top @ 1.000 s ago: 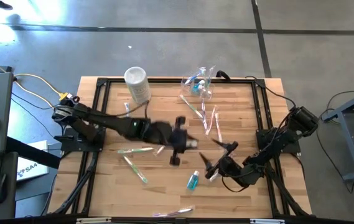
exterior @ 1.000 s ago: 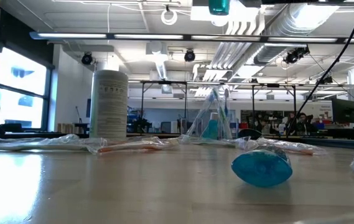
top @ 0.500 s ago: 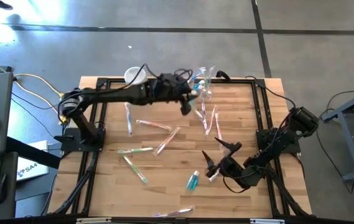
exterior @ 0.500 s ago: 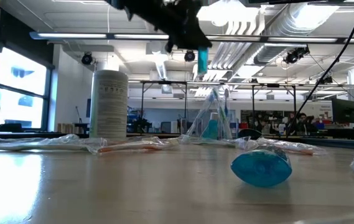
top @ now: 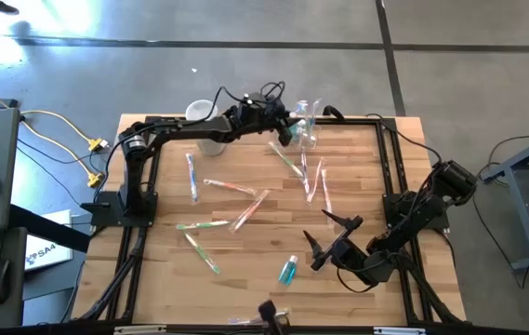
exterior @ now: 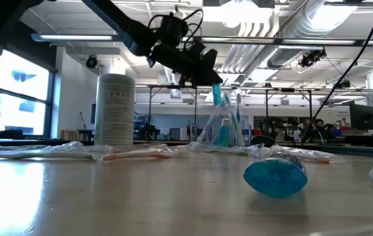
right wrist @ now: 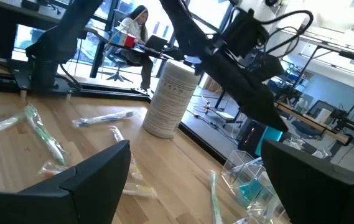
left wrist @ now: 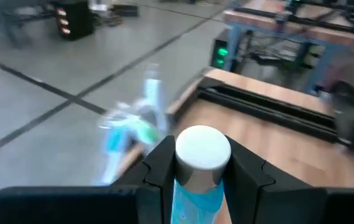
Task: Pick & Place toothbrushing station
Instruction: Put the blue mouthwash into the transparent organizer
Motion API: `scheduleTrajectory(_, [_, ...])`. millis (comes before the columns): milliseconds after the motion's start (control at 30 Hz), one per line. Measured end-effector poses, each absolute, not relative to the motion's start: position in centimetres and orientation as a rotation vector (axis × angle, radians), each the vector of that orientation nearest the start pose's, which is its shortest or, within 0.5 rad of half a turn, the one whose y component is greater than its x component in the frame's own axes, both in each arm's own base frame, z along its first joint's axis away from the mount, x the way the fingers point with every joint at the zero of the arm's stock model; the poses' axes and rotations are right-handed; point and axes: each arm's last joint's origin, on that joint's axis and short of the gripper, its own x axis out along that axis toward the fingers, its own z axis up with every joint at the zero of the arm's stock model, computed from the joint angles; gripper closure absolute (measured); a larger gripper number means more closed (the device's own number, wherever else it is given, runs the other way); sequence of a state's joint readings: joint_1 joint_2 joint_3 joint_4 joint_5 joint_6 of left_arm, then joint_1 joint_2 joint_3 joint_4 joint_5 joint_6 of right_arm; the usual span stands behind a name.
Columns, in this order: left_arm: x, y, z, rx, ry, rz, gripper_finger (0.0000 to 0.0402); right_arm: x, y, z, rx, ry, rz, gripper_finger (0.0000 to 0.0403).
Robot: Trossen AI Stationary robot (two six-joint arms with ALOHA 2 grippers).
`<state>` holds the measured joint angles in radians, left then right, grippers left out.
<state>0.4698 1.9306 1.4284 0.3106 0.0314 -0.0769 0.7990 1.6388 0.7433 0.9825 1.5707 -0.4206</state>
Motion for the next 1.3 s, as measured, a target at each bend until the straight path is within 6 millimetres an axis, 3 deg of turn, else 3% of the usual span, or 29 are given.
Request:
scheduleTrajectory(200, [40.4, 23.1, 23.8, -0.180, 0.162, 0.519, 0.0311, 23.4, 19.9, 21.9, -0.317, 0.129, -0.765, 0.0050])
scheduleTrajectory(367, [40.7, 23.9, 22.1, -0.224, 0.139, 0.532, 0.0312, 23.4, 19.9, 21.9, -0.317, 0.129, -0.765, 0.0050])
scheduleTrajectory(667, [40.8, 23.9, 22.1, -0.210, 0.133, 0.539, 0.0312, 23.6, 19.6, 21.8, -0.323, 0.133, -0.774, 0.0050])
scheduleTrajectory(900, [40.9, 23.6, 22.0, -0.245, 0.122, 0.652, 0.0312, 23.8, 19.4, 21.8, -0.325, 0.135, -0.780, 0.0050])
scheduleTrajectory(1300, [41.0, 23.4, 21.8, -0.255, 0.143, 0.626, 0.0312, 24.3, 18.8, 21.7, -0.351, 0.151, -0.805, 0.0050])
